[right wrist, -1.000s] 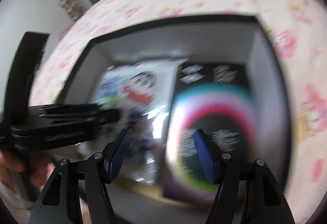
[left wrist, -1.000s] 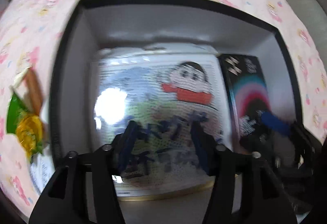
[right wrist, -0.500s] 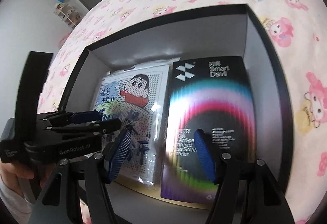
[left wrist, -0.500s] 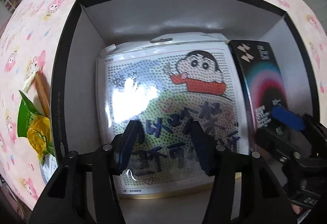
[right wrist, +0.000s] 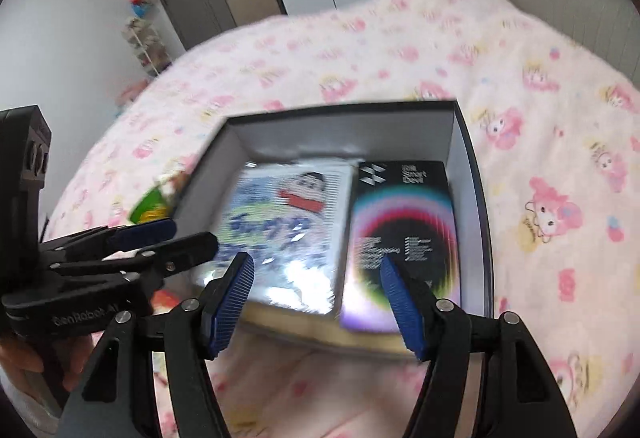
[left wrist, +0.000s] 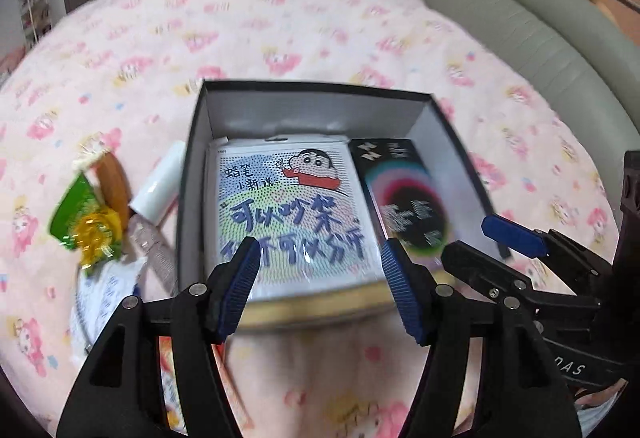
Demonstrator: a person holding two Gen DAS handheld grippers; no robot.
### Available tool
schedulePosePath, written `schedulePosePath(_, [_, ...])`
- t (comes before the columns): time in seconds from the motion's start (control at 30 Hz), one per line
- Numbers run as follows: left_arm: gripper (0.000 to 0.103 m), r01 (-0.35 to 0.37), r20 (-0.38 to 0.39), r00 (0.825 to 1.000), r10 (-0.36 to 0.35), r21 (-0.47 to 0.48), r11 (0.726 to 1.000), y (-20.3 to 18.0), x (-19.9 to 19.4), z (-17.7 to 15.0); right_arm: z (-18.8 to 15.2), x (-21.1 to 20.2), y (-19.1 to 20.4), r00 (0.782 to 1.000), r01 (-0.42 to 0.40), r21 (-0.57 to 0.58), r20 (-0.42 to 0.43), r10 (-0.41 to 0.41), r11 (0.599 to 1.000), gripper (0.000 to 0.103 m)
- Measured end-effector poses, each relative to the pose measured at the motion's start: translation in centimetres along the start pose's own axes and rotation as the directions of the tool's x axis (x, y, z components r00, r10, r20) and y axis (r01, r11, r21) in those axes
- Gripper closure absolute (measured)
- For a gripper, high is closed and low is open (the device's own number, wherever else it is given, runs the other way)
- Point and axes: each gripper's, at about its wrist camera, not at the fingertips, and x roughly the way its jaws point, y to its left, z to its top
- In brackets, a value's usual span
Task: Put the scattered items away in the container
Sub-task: 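Withdraw the left gripper from the DAPHNE box toward the scattered items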
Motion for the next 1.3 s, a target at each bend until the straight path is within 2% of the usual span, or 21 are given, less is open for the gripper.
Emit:
schedulePosePath(0.1, [0.039, 0.011, 0.030, 0.999, -0.011, 0.002, 1.000, 0.1, -2.6, -2.0, -1.5, -2.6, 1.7, 1.000, 0.000, -0.001, 0.028, 0.000, 1.000, 0.038])
schedulePosePath(0.27, [0.039, 0.009, 0.061, 0.998, -0.010, 0.001, 1.000, 0.6, -5.4, -3.1, -3.9, -5.7, 5.2, 0.998, 0.007, -0.042, 0.070, -0.004, 0.999, 0.038])
schedulePosePath(0.4, [0.039, -0.015, 0.058, 0.998, 0.016, -0.019, 1.000, 3.6, -6.6, -4.6, -6.0, -5.8, 7.7, 0.996, -0.022, -0.074, 0.081, 0.028, 0.997, 0.036])
schedulePosePath(0.53, [0.039, -0.030, 0.028, 0.999, 0.033, -0.101, 0.994, 6.0, -7.3, -7.1, -8.4, -4.2, 9.1, 0.997, -0.067, -0.060, 0.020, 0.068, 0.996, 0.036])
schedulePosePath(0.83, [0.041, -0.033, 0.025, 0.999, 0.041, -0.281, 0.959, 12.1, -3.5, -9.9, -12.4, 0.2, 13.1, 0.991, -0.124, -0.106, -0.059, 0.119, 0.987, 0.036])
schedulePosePath(0.87, [0.043, -0.034, 0.025, 0.999, 0.044, -0.300, 0.953, 12.8, -2.7, -10.7, -12.8, 0.7, 13.3, 0.990, -0.127, -0.104, -0.068, 0.120, 0.986, 0.036])
schedulePosePath(0.93, [0.059, -0.038, 0.022, 0.999, 0.048, -0.332, 0.943, 14.2, -1.1, -12.1, -13.6, 1.8, 13.6, 0.989, -0.128, -0.099, -0.086, 0.120, 0.987, 0.036])
schedulePosePath(0.97, [0.060, -0.038, 0.019, 0.999, 0.047, -0.340, 0.940, 14.7, -0.4, -12.6, -14.0, 2.3, 13.7, 0.988, -0.129, -0.098, -0.098, 0.119, 0.987, 0.036])
schedulePosePath(1.13, [0.062, -0.012, 0.036, 0.999, 0.027, -0.358, 0.934, 16.1, 1.6, -13.4, -14.6, 4.7, 13.8, 0.986, -0.110, -0.088, -0.136, 0.097, 0.990, 0.053])
schedulePosePath(1.2, [0.062, 0.028, 0.052, 0.999, -0.010, -0.365, 0.930, 16.6, 2.5, -13.3, -14.5, 5.9, 13.8, 0.986, -0.090, -0.083, -0.148, 0.077, 0.992, 0.055])
schedulePosePath(1.3, [0.062, 0.031, 0.035, 0.999, -0.019, -0.371, 0.928, 17.1, 4.1, -13.3, -14.4, 7.9, 13.8, 0.984, -0.060, -0.083, -0.170, 0.045, 0.995, 0.056])
